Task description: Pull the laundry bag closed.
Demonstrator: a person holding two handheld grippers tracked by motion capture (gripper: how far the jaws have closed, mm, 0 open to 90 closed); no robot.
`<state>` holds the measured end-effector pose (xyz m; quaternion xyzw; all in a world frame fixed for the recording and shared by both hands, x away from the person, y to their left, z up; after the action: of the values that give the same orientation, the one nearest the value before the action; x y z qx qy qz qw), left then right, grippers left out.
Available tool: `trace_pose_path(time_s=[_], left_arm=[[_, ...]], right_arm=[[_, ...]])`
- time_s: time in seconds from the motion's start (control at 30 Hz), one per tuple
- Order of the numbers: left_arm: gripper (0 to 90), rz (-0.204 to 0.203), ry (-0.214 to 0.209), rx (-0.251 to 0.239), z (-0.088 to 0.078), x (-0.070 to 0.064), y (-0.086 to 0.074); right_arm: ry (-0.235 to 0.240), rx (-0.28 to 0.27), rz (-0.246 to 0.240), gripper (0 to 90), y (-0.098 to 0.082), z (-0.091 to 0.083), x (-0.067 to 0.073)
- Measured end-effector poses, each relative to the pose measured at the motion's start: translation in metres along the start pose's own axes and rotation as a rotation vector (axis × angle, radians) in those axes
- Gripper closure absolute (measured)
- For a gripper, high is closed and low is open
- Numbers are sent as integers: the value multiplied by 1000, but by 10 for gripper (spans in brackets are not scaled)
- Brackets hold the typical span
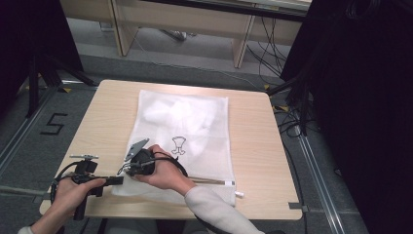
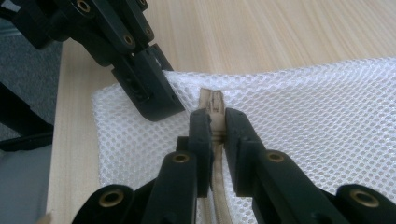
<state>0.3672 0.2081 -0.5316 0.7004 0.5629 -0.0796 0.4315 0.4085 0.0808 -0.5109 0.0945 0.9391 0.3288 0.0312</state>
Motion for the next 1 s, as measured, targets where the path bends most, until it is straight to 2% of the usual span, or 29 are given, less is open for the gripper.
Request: trace_pose_path(time_s=[0.03,0.1,0.37,0.43,0.57,0.63,0.67,0.8,1.0], left_arm=[[865,0,6,-9,0,0,1],[865,-2,7,-6,0,1,0],[865,-6,1,-7,0,0,0],[865,-9,-2,-6,-1,1,0],[865,-9,0,-10,-1,1,0],[864,-2,-8,5,-1,1,0],[865,-6,1,-2,0,1,0],[864,-14,-14,-11,-1,0,0],[864,0,-23,9,1,-2,-1]], right_arm=[[-3,2,16,826,-1,-1,0],[4,11,3,826,-3,-1,0],[13,28,25,826,-7,-1,2],[2,50,9,826,-10,0,1],[6,46,14,826,-12,-1,1],[6,46,11,826,-13,-1,1],[9,49,14,827,-15,-1,2],[8,62,7,827,-19,-1,1],[20,60,31,827,-23,-3,3]])
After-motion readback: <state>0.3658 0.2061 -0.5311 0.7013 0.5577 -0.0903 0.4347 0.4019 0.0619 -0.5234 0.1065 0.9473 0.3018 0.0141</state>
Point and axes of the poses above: each handheld gripper's, and its own axes: z roughly forward along the jaws, y roughly out of its top, x roughly to its left, the point moved 6 cm from there along z, roughly forward along the jaws, and after that the axes turned 1 degree about x, right-handed, at the moved point
